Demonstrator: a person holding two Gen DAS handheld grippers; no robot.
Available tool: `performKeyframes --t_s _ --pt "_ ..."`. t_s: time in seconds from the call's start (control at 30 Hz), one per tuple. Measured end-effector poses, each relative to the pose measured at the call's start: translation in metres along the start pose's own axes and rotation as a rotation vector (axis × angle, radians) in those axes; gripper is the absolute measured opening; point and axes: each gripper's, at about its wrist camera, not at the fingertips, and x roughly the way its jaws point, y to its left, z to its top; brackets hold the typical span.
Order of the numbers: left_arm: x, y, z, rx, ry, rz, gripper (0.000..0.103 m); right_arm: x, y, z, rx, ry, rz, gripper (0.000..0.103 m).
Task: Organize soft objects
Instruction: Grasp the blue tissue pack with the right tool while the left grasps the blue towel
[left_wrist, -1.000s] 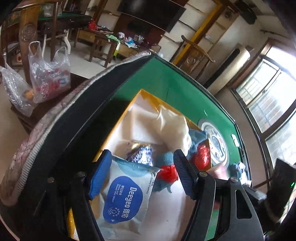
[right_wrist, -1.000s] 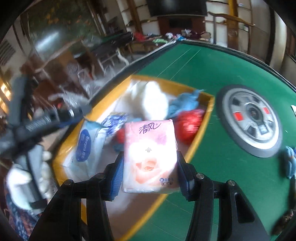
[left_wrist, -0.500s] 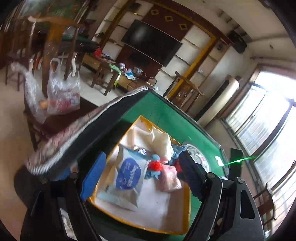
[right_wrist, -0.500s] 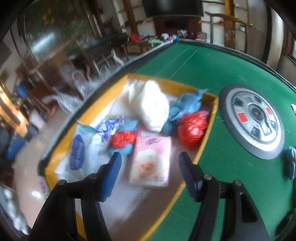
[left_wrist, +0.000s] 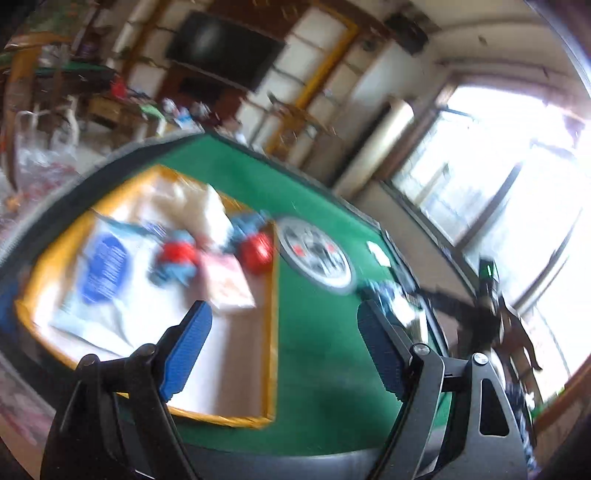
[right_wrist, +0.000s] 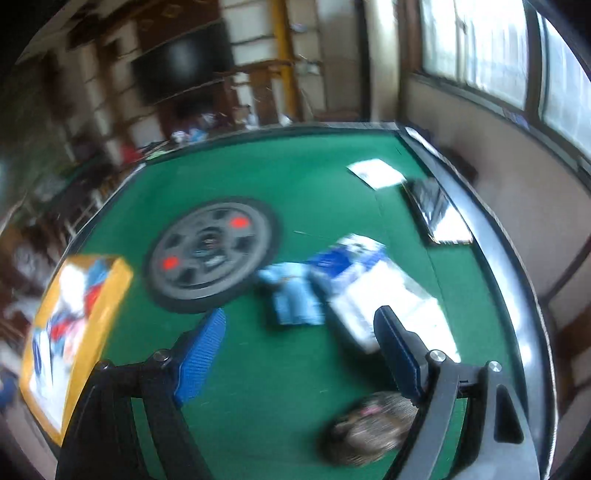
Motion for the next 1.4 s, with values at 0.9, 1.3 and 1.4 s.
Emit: performKeyframes --t_s 0.9,1.3,1.4 --pt "0.028 -0.031 -0.025 0.057 0.143 0.013 0.081 0.018 0.016 0.022 -0.148 0.121 0.303 0.073" --pt "0.028 -0.040 -0.031 0.070 0.163 0.026 0.081 0.117 -0.034 0.072 0.053 0.207 -0.070 0.073" --pt "0.027 -0.041 -0.031 0.075 0.162 0.038 0.081 0.133 -0.030 0.077 0.055 0.252 -0.080 0.072"
